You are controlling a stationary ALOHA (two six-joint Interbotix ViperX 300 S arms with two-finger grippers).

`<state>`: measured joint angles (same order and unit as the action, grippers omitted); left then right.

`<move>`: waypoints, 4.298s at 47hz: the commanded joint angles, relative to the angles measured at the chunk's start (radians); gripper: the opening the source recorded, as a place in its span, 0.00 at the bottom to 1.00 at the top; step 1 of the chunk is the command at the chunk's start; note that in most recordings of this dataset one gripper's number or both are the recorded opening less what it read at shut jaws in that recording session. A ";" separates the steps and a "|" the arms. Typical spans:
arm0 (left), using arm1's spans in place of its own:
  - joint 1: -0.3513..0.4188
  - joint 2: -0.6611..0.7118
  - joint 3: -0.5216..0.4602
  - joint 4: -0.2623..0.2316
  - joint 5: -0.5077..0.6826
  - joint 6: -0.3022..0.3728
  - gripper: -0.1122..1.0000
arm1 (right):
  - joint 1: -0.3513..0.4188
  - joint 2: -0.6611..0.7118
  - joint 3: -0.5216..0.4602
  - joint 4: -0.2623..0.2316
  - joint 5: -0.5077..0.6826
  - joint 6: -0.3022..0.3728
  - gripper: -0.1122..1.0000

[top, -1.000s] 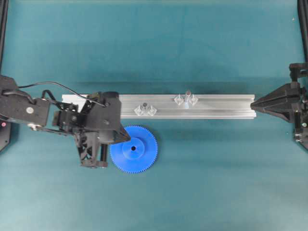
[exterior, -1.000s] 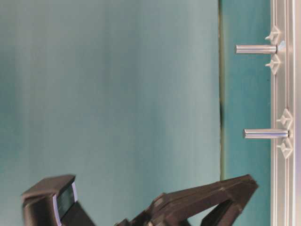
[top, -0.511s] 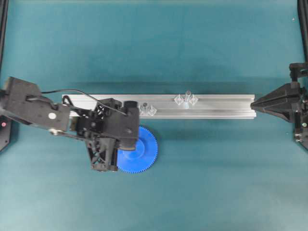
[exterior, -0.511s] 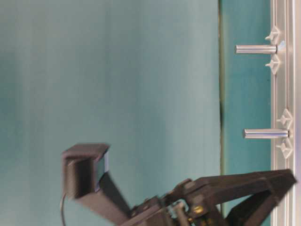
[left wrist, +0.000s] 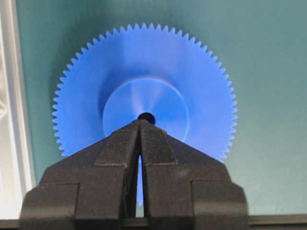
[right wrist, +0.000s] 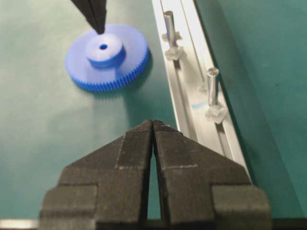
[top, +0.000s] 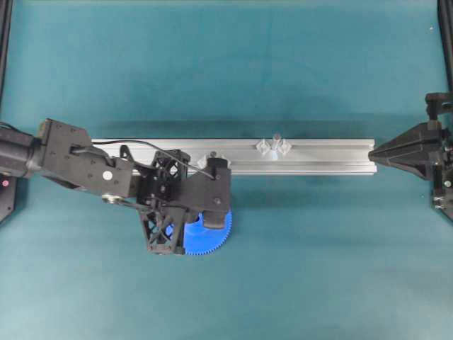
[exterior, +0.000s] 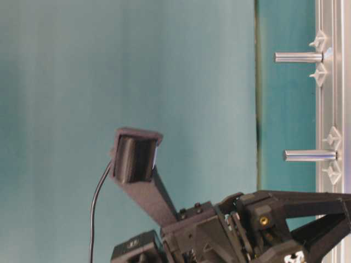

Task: Find the location of the shaft and insert the large gear.
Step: 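Lower the left gripper and close it on the blue gear's hub, then lift the blue gear with the left gripper and carry it over the rail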

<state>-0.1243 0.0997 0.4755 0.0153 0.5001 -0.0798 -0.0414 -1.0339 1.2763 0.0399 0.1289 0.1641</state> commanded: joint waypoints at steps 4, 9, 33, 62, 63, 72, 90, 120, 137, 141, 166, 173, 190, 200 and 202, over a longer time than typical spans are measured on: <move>-0.005 0.012 -0.057 0.002 0.046 0.005 0.10 | -0.003 0.005 -0.011 -0.002 -0.005 0.008 0.15; -0.006 0.026 -0.080 0.003 0.064 0.006 0.10 | -0.002 0.005 -0.008 -0.002 -0.006 0.008 0.15; -0.014 0.072 -0.170 0.002 0.198 0.106 0.10 | -0.002 -0.006 -0.002 -0.002 -0.005 0.008 0.15; -0.015 0.080 -0.179 0.003 0.216 0.021 0.67 | -0.002 -0.026 0.000 -0.002 -0.005 0.008 0.15; -0.018 0.080 -0.178 0.002 0.212 0.018 0.72 | -0.002 -0.026 0.000 -0.002 -0.005 0.008 0.15; -0.018 0.081 -0.173 0.002 0.206 0.006 0.95 | -0.003 -0.026 -0.002 -0.002 -0.005 0.008 0.15; -0.015 0.101 -0.166 0.003 0.201 0.008 0.94 | -0.003 -0.032 0.002 -0.002 -0.005 0.008 0.15; -0.012 0.164 -0.152 0.003 0.160 0.000 0.94 | -0.002 -0.037 0.008 -0.002 -0.005 0.008 0.15; -0.012 0.166 -0.144 0.002 0.163 -0.008 0.94 | -0.002 -0.035 0.009 -0.002 -0.005 0.008 0.15; -0.012 0.169 -0.141 0.002 0.164 -0.012 0.92 | -0.002 -0.037 0.009 -0.002 -0.005 0.008 0.15; -0.012 0.160 -0.140 0.003 0.164 0.000 0.74 | -0.002 -0.037 0.011 -0.002 -0.005 0.008 0.15; -0.012 0.150 -0.144 0.003 0.164 0.002 0.74 | -0.002 -0.037 0.011 -0.002 -0.005 0.008 0.15; -0.012 0.084 -0.178 0.003 0.206 0.003 0.74 | -0.003 -0.037 0.009 -0.002 -0.005 0.008 0.15; -0.012 0.078 -0.255 0.006 0.314 0.017 0.74 | -0.002 -0.046 0.009 -0.002 -0.005 0.009 0.15; -0.012 0.078 -0.270 0.006 0.328 0.026 0.74 | -0.002 -0.049 0.009 0.000 -0.005 0.008 0.15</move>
<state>-0.1350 0.2224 0.2592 0.0169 0.8038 -0.0629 -0.0430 -1.0830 1.2977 0.0399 0.1289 0.1626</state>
